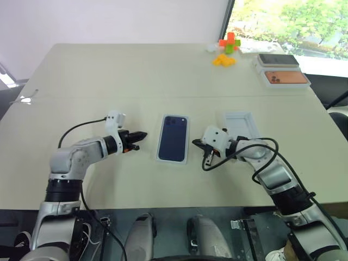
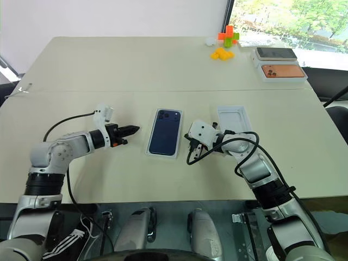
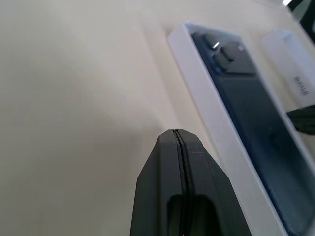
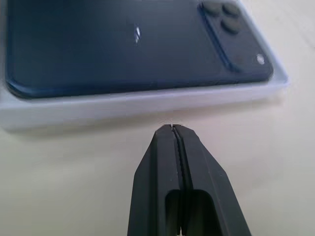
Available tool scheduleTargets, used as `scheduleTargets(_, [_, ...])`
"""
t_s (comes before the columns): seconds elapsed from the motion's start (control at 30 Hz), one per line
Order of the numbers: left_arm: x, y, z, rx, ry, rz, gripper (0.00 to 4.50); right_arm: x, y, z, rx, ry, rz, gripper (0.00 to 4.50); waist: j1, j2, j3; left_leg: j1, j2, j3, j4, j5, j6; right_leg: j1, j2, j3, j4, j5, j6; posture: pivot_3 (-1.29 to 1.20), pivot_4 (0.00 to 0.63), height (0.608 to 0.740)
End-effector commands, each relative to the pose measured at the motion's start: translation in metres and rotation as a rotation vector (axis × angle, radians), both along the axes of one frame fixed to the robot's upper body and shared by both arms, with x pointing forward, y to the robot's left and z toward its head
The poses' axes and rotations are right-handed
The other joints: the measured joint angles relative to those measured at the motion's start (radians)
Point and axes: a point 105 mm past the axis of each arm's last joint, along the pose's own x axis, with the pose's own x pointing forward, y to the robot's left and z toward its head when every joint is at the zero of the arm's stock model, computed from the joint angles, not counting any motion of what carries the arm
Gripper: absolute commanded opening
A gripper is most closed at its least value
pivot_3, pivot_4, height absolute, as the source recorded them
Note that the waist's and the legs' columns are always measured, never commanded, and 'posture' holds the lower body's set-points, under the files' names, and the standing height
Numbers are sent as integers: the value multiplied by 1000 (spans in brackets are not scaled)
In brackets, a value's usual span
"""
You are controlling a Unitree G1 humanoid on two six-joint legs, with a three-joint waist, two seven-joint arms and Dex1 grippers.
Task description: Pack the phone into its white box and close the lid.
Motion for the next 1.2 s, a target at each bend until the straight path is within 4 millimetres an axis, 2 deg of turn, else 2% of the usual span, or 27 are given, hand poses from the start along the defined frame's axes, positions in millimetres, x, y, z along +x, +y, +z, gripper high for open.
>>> scheduleTargets(0.03, [-5,-19,5,-7,-25,-68,21,0,5,8,6,-52,25,0,0,0,0,0,0,0,0,0,0,0,0,0,0,0,0,0,150,739])
scheduleTargets(0.17, [-10,-38,-2,-9,3,-122,21,0,4,9,7,-61,21,0,0,0,0,0,0,0,0,0,0,0,1,0,0,0,0,0,150,739])
scheduleTargets(0.43, [-15,-66,1,-41,16,-218,21,-6,0,9,19,-41,25,0,3,0,0,1,0,0,1,0,0,1,0,0,0,0,1,0,150,739])
scheduleTargets(0.7, [-15,-94,1,-62,19,-285,21,-10,-18,10,2,-34,-24,0,7,0,0,1,-1,0,2,0,0,2,0,-1,0,0,1,0,150,739])
scheduleTargets(0.97, [-21,-107,-1,-65,15,-334,21,-11,-37,11,-24,-35,-68,0,8,0,0,1,-1,0,2,0,0,3,1,-1,0,1,1,0,150,739])
scheduleTargets(1.2, [-14,-115,1,-59,-16,-329,21,-13,-38,13,-26,-33,-69,0,18,0,0,1,-1,1,2,0,0,3,1,-1,0,1,1,0,150,739])
